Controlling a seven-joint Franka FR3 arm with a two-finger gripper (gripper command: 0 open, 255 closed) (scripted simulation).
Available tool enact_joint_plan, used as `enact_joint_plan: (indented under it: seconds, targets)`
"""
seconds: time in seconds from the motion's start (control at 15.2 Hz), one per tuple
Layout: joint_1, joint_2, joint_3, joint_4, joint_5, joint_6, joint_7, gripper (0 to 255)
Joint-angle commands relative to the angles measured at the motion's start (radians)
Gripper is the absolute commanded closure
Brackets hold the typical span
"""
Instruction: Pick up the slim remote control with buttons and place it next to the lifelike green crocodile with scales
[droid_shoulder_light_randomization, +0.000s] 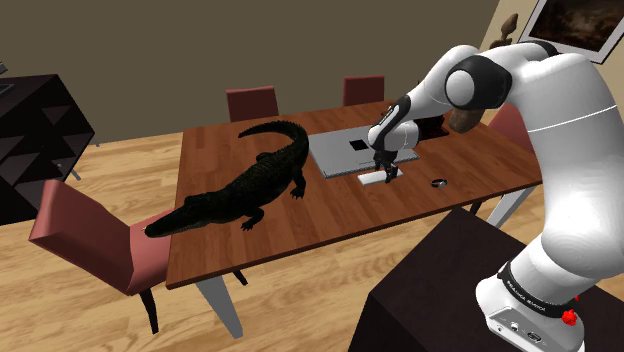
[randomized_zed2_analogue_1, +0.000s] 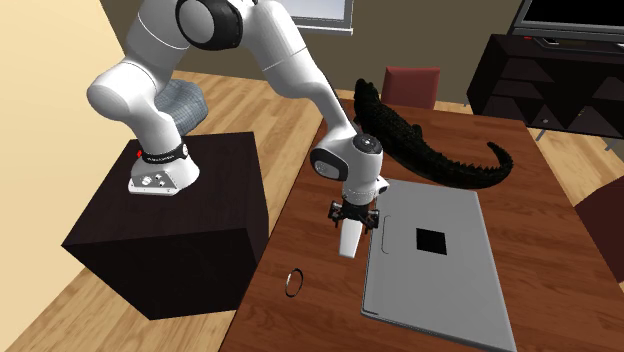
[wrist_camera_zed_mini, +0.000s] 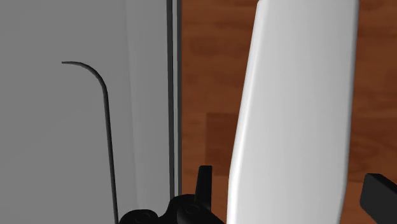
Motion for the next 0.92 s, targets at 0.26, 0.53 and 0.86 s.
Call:
enact_joint_plan:
  seconds: [0.26,0.53,0.86]
  targets:
    - [0.0,0.0,0.0,0.0,0.0,0.0,0.0,255]
    - [0.0,0.0,0.0,0.001,0.0,0.0,0.0,255]
    - [0.0,0.0,0.0,0.0,0.0,0.0,0.0,255]
